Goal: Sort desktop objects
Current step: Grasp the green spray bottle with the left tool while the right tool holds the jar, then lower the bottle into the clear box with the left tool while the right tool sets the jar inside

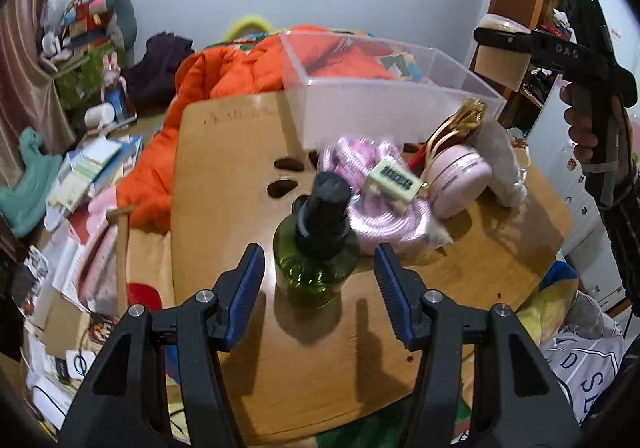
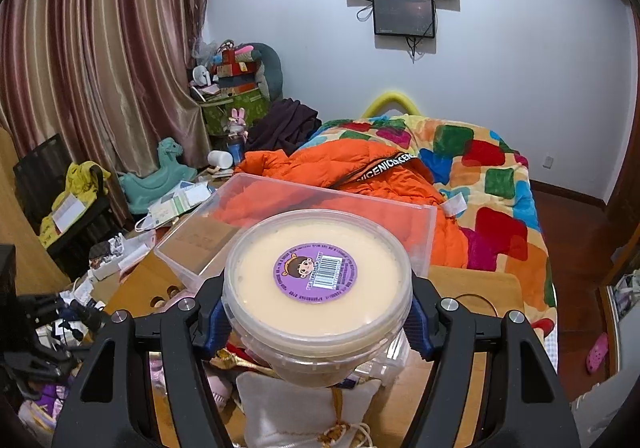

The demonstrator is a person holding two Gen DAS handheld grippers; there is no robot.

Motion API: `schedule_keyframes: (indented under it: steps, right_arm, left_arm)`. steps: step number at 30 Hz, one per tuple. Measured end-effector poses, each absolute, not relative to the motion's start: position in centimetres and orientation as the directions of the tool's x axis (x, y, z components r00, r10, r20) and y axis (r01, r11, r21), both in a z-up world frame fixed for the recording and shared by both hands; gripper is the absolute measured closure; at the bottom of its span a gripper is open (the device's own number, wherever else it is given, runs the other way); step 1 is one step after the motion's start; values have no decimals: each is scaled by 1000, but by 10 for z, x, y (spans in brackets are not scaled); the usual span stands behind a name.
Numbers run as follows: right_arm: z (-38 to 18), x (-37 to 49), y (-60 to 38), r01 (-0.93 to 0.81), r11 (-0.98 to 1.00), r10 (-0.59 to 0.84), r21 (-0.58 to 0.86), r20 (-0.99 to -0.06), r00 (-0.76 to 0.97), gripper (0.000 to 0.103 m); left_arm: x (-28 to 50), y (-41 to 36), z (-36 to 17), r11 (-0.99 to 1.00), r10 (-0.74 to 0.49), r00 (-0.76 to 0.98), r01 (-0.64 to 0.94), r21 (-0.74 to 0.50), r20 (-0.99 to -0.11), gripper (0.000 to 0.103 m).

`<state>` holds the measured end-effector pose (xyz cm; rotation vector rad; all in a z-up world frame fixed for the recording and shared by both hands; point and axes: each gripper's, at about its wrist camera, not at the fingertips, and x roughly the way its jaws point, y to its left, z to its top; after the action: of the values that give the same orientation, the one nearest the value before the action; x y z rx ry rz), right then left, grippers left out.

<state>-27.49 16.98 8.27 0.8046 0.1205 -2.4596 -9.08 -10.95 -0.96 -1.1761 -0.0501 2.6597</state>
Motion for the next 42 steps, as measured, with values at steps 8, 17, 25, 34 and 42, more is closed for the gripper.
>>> schedule_keyframes:
  steps: [8, 17, 25, 34, 42]
  right_arm:
    - [75, -281, 160, 525, -848, -457, 69, -597, -659, 38]
    - [73, -295, 158, 523, -848, -460, 84, -609, -647, 38]
    - [67, -313, 150, 530, -845, -450, 75, -636, -627, 38]
    - [52, -332, 138, 543, -837, -440, 64, -668, -600, 38]
    - [33, -354, 128, 566, -823, -421, 48, -721, -551, 38]
  left_arm:
    - [-96, -117, -16, -975, 220, -670, -165, -147, -709, 61]
    - [-110, -116, 29, -973, 231, -750, -182, -143, -620, 61]
    - [-147, -104, 68, -969, 247, -792, -217, -121, -558, 61]
    - [-212, -83, 68, -946, 323, -722, -269, -182, -612, 61]
    - [-250, -59, 42, -947, 304, -646, -285, -149, -700, 61]
